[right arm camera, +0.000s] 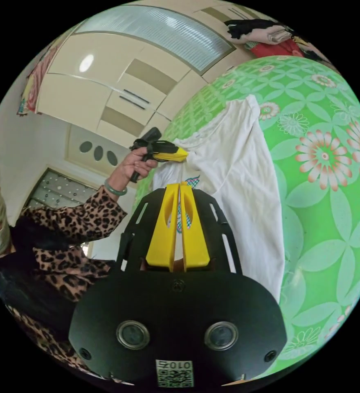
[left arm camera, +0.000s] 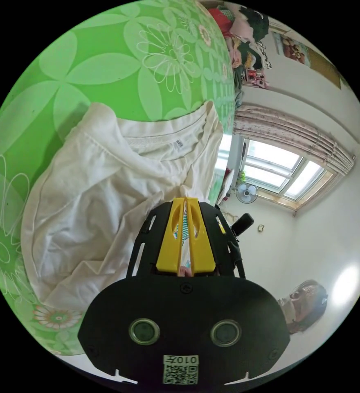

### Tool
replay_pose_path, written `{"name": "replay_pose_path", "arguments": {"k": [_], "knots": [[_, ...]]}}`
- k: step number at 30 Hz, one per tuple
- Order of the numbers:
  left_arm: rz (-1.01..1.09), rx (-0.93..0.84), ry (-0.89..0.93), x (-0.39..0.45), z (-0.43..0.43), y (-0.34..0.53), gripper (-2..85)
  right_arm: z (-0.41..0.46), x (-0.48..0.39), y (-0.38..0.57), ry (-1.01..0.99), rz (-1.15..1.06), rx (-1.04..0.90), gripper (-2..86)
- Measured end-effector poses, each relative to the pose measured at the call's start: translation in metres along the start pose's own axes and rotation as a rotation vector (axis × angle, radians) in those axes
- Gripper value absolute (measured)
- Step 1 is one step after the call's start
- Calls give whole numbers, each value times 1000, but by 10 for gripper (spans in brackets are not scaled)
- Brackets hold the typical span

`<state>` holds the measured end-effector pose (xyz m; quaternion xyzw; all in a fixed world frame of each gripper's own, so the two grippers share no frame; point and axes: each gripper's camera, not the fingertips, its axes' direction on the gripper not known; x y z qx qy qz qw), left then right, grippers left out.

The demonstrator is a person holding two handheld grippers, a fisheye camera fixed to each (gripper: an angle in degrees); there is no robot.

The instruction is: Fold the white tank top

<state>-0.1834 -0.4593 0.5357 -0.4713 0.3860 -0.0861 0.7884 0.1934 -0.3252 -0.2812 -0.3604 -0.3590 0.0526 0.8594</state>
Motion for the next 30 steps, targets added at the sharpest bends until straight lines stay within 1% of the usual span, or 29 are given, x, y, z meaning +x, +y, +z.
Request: {"name": "replay_pose_path", "arguments": {"k": [2,4,7,9,11,14,17,21,23,26,29,30], "knots": [[0,13,41,0,-4,1,21,18,-1,-5,58,30,-55,35],[17,30,58,4,-10,2,11,26,-9,-5,91,5,-52,40],[17,31,36,6,-17,0,3,33,-33,-1,267,-49,-15,57],[21,29,44,6,-18,0,1,42,-47,1,395,-89,-36,61],[31,31,52,8,-19,0,0,62,-63,3,598,-147,-86,62],[26,36,56,6,-25,0,-1,76,-81,4,691,-230,-90,64],[1,45,110,-1,-30,2,-1,88,-91,4,799,-283,-108,58],[-53,57,107,-13,-36,7,-1,83,-95,0,782,-275,-71,43],[-54,84,111,-16,-43,10,-1,71,-93,-5,666,-266,-45,42],[-62,136,144,-18,-50,16,-2,73,-71,-15,549,-218,-113,41],[18,99,208,2,-33,13,-2,68,-62,-26,485,-196,-107,43],[43,76,189,12,-22,10,-2,67,-60,-28,477,-195,-111,44]]}}
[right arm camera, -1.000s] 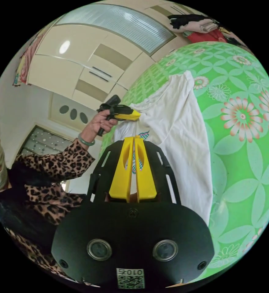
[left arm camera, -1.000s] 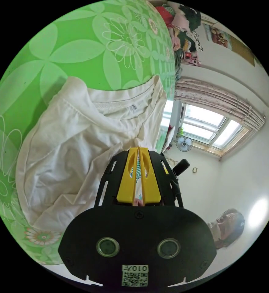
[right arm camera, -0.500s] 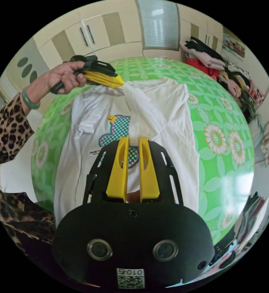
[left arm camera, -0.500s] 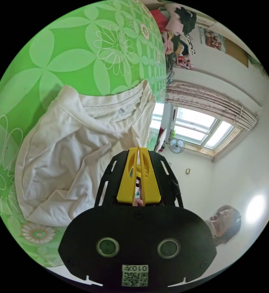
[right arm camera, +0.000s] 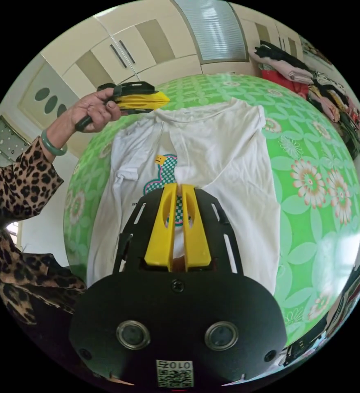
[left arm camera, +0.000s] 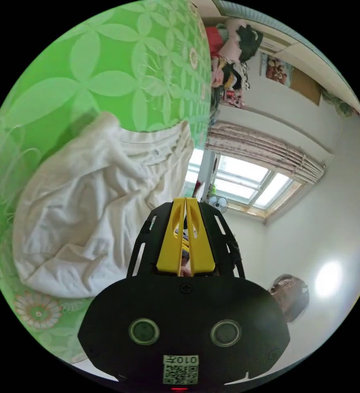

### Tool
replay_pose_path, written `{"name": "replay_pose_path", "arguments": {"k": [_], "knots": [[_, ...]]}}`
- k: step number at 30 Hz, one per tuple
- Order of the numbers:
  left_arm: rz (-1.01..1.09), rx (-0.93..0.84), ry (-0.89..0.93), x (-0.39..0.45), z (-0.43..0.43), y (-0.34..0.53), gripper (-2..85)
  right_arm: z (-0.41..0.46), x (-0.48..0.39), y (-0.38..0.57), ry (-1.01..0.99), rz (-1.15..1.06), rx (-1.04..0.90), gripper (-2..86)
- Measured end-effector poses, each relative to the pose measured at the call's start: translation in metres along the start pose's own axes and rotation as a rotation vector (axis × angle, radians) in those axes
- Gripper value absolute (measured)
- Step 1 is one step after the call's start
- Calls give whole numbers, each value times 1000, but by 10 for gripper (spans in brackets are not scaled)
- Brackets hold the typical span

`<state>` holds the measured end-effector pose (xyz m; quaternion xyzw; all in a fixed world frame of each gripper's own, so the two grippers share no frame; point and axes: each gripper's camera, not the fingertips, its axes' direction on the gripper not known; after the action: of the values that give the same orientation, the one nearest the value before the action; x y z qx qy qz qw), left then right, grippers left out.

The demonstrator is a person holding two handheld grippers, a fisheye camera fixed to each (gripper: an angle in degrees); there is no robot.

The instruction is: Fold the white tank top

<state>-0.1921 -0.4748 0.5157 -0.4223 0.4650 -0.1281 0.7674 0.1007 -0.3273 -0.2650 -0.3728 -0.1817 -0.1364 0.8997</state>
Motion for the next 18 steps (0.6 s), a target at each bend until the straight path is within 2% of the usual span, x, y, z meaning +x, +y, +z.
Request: {"name": "replay_pose_path", "arguments": {"k": [4,7,9,11,15,18], "knots": [[74,-122,-105,18,52,-16,-2,0,17,-10,-95,42,-20,49],[28,-146,-304,10,76,-27,-2,-20,28,-15,-94,7,10,42],[-13,-79,-259,-2,68,-26,-2,-43,49,-18,-69,58,101,37],[-8,-44,-260,-3,64,-22,-2,-61,90,-37,-132,149,178,38],[20,-30,-345,6,70,-15,-3,-46,152,-93,-281,231,123,55],[31,-17,-342,6,72,-9,-3,-18,197,-133,-375,339,58,63]]}}
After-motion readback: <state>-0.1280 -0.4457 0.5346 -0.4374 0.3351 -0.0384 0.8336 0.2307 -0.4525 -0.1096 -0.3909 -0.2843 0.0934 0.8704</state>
